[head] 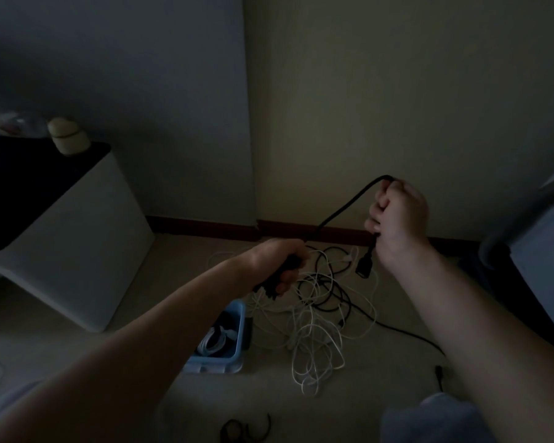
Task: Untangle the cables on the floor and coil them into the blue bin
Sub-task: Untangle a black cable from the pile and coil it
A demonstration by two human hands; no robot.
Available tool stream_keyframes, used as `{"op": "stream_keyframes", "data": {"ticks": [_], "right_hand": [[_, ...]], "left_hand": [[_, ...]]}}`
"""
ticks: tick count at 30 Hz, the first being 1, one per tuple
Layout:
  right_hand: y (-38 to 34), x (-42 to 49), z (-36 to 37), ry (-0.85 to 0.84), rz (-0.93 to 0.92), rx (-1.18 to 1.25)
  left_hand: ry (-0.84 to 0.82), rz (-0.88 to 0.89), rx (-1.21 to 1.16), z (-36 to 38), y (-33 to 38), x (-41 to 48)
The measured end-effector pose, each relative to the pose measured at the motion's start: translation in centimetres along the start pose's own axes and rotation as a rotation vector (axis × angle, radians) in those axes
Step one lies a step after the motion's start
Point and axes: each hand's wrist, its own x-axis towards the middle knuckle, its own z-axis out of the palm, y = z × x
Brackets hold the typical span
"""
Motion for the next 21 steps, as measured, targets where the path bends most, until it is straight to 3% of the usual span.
{"op": "stream_keyframes", "data": {"ticks": [4, 12, 16, 21], "right_hand": [[0.2, 0.4, -0.3, 0.026, 0.04, -0.006], [1.9, 0.7, -0.5, 0.086, 0.153, -0.363], [3.5, -0.1, -0.6, -0.148, 0.3, -0.439], [3.9, -2.2, -0.5, -0.52, 0.356, -0.653]], "left_hand": [[0.01, 0.148, 0.004, -0.1, 0.1, -0.2], [-0.016, 0.372, -0.157, 0.7, 1.3, -1.2], [-0.037, 0.379, -0.254, 0.6, 1.9, -1.6], [-0.07, 0.377, -0.575, -0.6, 2.6, -1.9]]}}
